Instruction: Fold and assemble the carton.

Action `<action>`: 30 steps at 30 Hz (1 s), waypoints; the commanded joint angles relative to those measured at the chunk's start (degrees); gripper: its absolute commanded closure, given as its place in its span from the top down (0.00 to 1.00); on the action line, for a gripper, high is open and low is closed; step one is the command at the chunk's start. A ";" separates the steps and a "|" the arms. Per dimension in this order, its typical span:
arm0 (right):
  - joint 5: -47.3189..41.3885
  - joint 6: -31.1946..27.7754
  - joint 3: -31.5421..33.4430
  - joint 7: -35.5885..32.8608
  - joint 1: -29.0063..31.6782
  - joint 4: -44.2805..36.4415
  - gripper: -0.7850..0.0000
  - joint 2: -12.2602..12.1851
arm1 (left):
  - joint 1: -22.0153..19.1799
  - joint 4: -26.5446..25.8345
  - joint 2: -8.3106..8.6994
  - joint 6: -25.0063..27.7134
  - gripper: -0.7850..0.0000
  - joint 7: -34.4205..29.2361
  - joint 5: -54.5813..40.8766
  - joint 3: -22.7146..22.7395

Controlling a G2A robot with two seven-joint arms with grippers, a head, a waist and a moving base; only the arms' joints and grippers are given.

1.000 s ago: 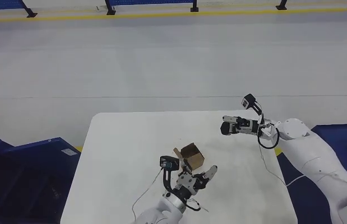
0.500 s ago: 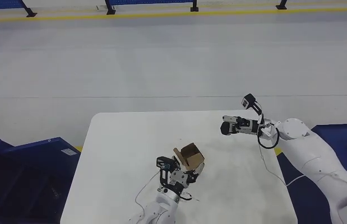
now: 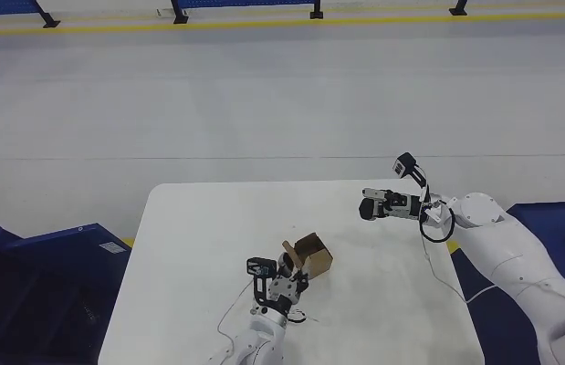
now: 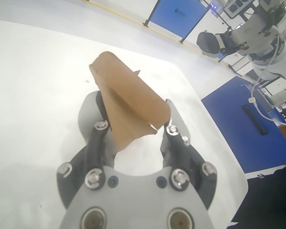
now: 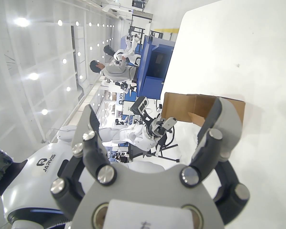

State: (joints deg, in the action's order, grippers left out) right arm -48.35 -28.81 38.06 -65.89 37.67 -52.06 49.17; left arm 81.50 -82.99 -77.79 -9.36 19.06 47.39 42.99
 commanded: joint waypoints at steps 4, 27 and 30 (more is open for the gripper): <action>0.00 0.00 0.00 0.00 0.00 0.00 1.00 0.00 | 2.84 -2.95 0.48 0.42 0.29 -1.20 0.83 1.49; 0.00 0.00 0.00 0.00 0.00 0.00 1.00 0.00 | 3.27 -1.95 -1.48 0.69 0.16 -2.83 -2.15 1.20; 0.00 0.00 0.00 0.00 0.00 0.00 1.00 0.00 | 3.39 -1.96 -1.63 0.70 0.02 -2.40 -2.79 1.75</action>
State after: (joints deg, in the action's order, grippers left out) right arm -48.35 -28.81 38.06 -65.89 37.67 -52.06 49.17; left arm 84.86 -84.99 -79.39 -8.61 16.53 44.64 44.58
